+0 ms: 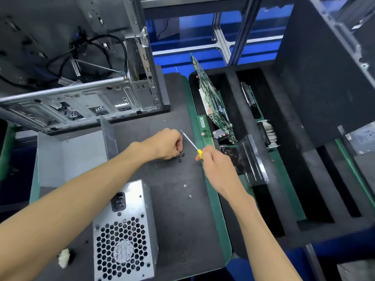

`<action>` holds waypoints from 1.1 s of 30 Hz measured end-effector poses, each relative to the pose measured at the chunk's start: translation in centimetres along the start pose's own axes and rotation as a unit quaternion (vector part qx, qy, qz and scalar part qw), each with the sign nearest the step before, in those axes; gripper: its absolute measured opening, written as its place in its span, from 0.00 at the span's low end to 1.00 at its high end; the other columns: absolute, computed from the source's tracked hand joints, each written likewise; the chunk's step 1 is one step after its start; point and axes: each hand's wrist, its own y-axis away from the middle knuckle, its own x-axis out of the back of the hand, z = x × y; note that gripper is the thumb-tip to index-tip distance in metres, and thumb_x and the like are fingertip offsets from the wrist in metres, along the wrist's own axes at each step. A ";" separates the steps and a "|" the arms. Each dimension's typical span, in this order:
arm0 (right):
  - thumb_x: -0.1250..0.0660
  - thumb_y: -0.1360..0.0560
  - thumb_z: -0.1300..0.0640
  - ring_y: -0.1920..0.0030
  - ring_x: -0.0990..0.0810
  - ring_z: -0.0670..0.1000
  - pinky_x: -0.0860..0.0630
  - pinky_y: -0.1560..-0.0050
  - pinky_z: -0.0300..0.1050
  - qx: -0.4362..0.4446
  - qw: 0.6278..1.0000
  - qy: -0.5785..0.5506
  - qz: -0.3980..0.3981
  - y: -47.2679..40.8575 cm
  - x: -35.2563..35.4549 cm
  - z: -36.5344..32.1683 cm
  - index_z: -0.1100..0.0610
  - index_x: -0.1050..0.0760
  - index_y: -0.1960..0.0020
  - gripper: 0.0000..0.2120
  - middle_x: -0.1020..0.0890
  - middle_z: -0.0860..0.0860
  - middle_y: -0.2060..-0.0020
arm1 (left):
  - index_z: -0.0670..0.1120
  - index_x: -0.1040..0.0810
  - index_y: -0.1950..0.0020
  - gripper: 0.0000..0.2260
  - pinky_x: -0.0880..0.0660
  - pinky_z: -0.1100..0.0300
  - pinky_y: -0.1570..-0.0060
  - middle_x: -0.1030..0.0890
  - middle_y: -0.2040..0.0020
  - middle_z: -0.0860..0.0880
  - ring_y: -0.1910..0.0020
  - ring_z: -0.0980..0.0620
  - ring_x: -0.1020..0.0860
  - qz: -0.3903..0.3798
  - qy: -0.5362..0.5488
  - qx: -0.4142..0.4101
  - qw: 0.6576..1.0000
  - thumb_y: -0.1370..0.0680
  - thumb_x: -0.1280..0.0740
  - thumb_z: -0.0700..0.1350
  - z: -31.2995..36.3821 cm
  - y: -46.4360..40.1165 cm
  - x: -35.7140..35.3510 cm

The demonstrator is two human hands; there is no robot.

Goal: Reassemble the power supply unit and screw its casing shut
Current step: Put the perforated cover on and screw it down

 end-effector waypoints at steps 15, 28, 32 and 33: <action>0.41 0.21 0.42 0.70 0.38 0.46 0.41 0.69 0.40 0.173 0.980 -0.089 -0.030 5.0 -1.7 -5.2 0.45 0.20 0.55 0.13 0.33 0.43 0.73 | 0.42 0.12 0.54 0.05 0.19 0.59 0.53 0.14 0.56 0.42 0.56 0.47 0.14 0.164 0.693 -0.025 0.701 0.27 0.26 0.41 -0.9 14.4 3.7; 0.42 0.21 0.41 0.71 0.38 0.46 0.40 0.69 0.44 0.265 0.962 -0.021 -0.061 10.7 -3.3 -8.4 0.44 0.19 0.53 0.14 0.34 0.44 0.74 | 0.41 0.14 0.52 0.05 0.19 0.61 0.54 0.15 0.57 0.43 0.57 0.47 0.15 0.249 0.692 -0.058 0.675 0.24 0.29 0.41 -1.6 23.2 1.5; 0.41 0.21 0.42 0.72 0.39 0.45 0.42 0.71 0.39 0.280 0.957 -0.014 -0.070 12.4 -3.7 -8.6 0.43 0.20 0.55 0.13 0.35 0.44 0.75 | 0.40 0.15 0.51 0.05 0.19 0.60 0.54 0.15 0.57 0.41 0.57 0.47 0.16 0.268 0.659 -0.075 0.699 0.21 0.31 0.38 -1.9 25.4 0.8; 0.41 0.20 0.42 0.73 0.39 0.45 0.42 0.71 0.38 0.284 0.956 -0.013 -0.071 12.8 -3.8 -8.6 0.43 0.20 0.55 0.13 0.35 0.44 0.75 | 0.39 0.15 0.52 0.05 0.19 0.60 0.55 0.16 0.57 0.41 0.57 0.46 0.16 0.271 0.652 -0.077 0.704 0.21 0.30 0.39 -1.9 25.8 0.7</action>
